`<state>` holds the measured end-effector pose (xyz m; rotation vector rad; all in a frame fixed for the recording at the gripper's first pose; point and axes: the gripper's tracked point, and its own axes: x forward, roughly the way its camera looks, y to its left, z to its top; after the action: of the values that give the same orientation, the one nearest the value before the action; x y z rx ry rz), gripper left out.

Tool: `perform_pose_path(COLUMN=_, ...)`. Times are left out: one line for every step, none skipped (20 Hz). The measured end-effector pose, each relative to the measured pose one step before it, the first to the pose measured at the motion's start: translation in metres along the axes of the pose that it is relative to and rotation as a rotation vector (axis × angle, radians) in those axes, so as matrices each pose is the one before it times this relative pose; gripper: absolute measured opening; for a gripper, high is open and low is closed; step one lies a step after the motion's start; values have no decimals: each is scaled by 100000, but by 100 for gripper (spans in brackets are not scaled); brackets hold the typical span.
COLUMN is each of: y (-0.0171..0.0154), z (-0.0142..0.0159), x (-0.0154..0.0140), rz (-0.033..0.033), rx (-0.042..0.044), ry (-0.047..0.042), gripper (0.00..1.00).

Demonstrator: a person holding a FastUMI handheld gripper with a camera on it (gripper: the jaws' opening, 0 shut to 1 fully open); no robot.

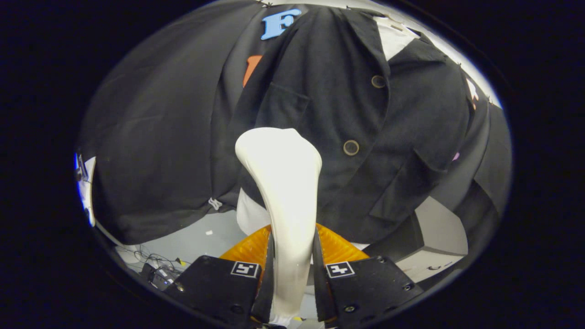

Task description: Iron the clothes twice with a garment steamer, once on the left side and once on the right side.

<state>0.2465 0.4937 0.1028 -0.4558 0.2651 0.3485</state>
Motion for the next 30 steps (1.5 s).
perform_pose_path(y=135, z=-754, x=247, rz=423, rx=476, ry=1088, gripper=40)
perform_pose_path(y=40, z=-684, x=420, rz=227, rx=-221, ry=1356, gripper=40)
perform_pose_path(y=100, z=-723, x=439, rz=341, rx=71, ry=1303, gripper=40)
perform_pose_path(y=169, z=-673, x=283, rz=210, rx=398, ry=1081, gripper=40)
perform_pose_path(y=339, z=-654, x=300, rz=351, rx=-396, ry=1293, gripper=40)
perform_pose_path(y=-18, z=-308, x=-4, rz=398, rx=65, ry=838, gripper=40)
perform_pose_path(y=-3, z=-178, x=-50, rz=285, rx=-28, ry=721, gripper=40)
perform_pose_path(y=107, z=-94, x=-19, rz=379, rx=-263, ry=390, gripper=40)
perform_pose_path(y=-69, z=50, x=-167, rz=219, rx=-128, ry=91, gripper=40)
perform_pose_path(y=129, z=-29, x=-31, rz=253, rx=89, ry=27, gripper=40)
perform_pose_path(y=100, z=-123, x=-14, rz=355, rx=-102, ry=-19, gripper=40)
perform_pose_path(y=155, z=-293, x=-4, rz=290, rx=154, ry=-92, gripper=40)
perform_pose_path(y=-12, z=-43, x=-204, rz=118, rx=445, ry=-281, gripper=40)
perform_pose_path(y=-182, z=-84, x=-303, rz=154, rx=642, ry=-296, gripper=40)
perform_pose_path(y=-234, z=7, x=-318, rz=408, rx=1293, ry=-317, gripper=40)
perform_pose_path(y=-380, z=-15, x=-462, rz=592, rx=1577, ry=-575, gripper=40)
perform_pose_path(y=-570, z=139, x=-913, rz=692, rx=1353, ry=-944, gripper=40)
perform_pose_path(y=-825, z=238, x=-1154, rz=156, rx=1290, ry=-1548, gripper=40)
perform_pose_path(y=-924, z=105, x=-1219, rz=-62, rx=1424, ry=-1887, gripper=40)
perform_pose_path(y=-1176, z=53, x=-1414, rz=-96, rx=1740, ry=-1830, gripper=40)
perform_pose_path(y=-1460, z=92, x=-1508, rz=-210, rx=2128, ry=-1944, gripper=40)
perform_pose_path(y=-1687, z=157, x=-1716, rz=-202, rx=1692, ry=-1968, gripper=40)
perform_pose_path(y=-1769, z=100, x=-1722, rz=-283, rx=2014, ry=-2444, gripper=40)
perform_pose_path(y=-2186, z=-52, x=-1859, rz=-668, rx=1549, ry=-1900, gripper=40)
perform_pose_path(y=-1955, z=-54, x=-1774, rz=-336, rx=2816, ry=-2795, gripper=40)
perform_pose_path(y=-2253, z=19, x=-1765, rz=-1360, rx=2463, ry=-2126, gripper=40)
perform_pose_path(y=-2517, z=-490, x=-1658, rz=-2077, rx=1935, ry=-1503, gripper=40)
perform_pose_path(y=-2521, z=-444, x=-1763, rz=-1955, rx=2525, ry=-1024, gripper=40)
perform_pose_path(y=-2593, z=-459, x=-1866, rz=-2147, rx=2586, ry=-381, gripper=40)
perform_pose_path(y=-2688, z=-515, x=-1720, rz=-2224, rx=2926, ry=-493, gripper=40)
